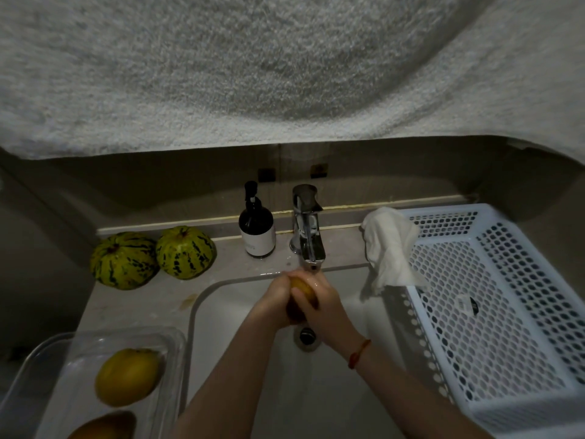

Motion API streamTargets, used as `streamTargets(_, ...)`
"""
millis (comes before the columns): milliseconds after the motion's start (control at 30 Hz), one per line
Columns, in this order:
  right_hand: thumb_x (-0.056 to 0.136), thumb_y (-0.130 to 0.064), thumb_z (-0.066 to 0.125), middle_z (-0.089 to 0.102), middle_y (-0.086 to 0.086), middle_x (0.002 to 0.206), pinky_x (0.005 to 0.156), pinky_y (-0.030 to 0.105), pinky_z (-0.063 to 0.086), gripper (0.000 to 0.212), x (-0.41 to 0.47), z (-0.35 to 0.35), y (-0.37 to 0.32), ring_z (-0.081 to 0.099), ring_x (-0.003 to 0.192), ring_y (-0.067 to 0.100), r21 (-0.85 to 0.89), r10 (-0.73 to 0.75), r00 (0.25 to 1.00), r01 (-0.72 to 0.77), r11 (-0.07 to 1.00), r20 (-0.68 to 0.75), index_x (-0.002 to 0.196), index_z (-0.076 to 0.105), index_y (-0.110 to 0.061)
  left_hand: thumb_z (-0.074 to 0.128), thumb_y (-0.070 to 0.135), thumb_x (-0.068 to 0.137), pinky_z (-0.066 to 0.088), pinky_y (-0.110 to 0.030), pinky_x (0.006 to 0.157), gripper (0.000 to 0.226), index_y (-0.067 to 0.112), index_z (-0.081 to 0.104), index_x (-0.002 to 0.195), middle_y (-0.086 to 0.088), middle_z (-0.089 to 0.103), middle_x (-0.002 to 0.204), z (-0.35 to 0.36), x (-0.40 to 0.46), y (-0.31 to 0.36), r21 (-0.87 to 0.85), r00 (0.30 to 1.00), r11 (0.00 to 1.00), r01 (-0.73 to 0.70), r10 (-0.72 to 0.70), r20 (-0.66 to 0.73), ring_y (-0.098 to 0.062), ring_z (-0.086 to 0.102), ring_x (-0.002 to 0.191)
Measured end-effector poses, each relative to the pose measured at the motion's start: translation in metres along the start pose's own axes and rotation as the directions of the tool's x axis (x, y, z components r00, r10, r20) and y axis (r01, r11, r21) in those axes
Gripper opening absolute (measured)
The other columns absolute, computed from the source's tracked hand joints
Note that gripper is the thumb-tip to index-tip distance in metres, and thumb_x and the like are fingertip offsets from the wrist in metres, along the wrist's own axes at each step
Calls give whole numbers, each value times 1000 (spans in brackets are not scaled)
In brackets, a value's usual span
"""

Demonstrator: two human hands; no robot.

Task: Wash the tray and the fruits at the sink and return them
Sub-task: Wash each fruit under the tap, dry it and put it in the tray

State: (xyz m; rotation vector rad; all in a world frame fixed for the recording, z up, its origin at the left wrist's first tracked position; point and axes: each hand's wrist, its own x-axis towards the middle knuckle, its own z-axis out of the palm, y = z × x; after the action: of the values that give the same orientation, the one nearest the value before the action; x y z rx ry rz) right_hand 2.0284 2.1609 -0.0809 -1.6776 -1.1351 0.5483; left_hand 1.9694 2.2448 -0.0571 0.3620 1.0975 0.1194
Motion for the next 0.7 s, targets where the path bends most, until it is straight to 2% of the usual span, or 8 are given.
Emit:
streamTargets(100,91,-28,54,58,-2,106,83,4,40,21,-3,-14,1,55,93,3,-33,-65,995,68,997,76,109,62,-22,58,49,85,49,-41,59,59,2,47,119,-21,56,99,-9,-2,-6,43,992,992,120,-122,38,-36,57,84)
streamTargets(200,93,-16,54,56,-2,80,72,12,48,15,12,-10,-5,56,82,20,208,326,930,-290,934,-170,80,58,-20,31,57,95,52,-28,56,54,11,48,118,-17,57,100,-2,2,-21,249,976,957,-149,101,196,-23,62,72)
streamTargets(267,94,-19,52,57,10,91,88,34,50,12,29,-6,-5,55,93,29,487,709,683,-565,666,-176,85,57,-14,26,49,99,53,-33,70,44,14,41,121,-17,53,111,4,7,-27,418,930,831,-366,315,187,-24,60,83)
streamTargets(333,95,-25,48,58,19,105,93,47,48,22,37,-5,-8,56,101,34,638,871,489,-685,351,45,100,58,-6,32,34,102,51,-38,85,29,15,37,124,-16,50,119,3,8,-25,583,819,600,-547,529,224,-26,56,97)
streamTargets(400,97,-27,42,58,20,100,79,45,50,31,37,-7,-12,57,93,34,749,849,438,-657,78,296,113,55,-4,42,23,100,51,-29,81,19,17,44,118,-12,55,112,-1,8,-23,592,702,437,-677,625,341,-21,56,95)
streamTargets(467,99,-27,38,55,18,92,72,40,46,31,38,-6,-18,54,85,31,818,803,479,-575,-18,354,115,52,-5,47,17,97,51,-29,81,15,17,52,111,-11,57,109,-2,7,-24,562,651,404,-722,672,353,-21,57,94)
streamTargets(533,99,-25,41,55,18,100,82,42,45,27,35,-1,-24,52,97,33,821,773,562,-562,95,295,117,51,-6,43,21,99,53,-34,77,15,16,52,110,-13,55,109,-2,5,-26,542,674,482,-689,701,234,-22,56,92)
streamTargets(700,95,-12,50,44,6,122,83,20,44,32,10,-2,-18,48,108,17,322,394,908,-418,849,139,127,53,-15,24,47,101,47,-38,71,54,6,46,128,-24,55,123,-3,7,-9,332,962,911,-245,272,-37,-34,55,103)
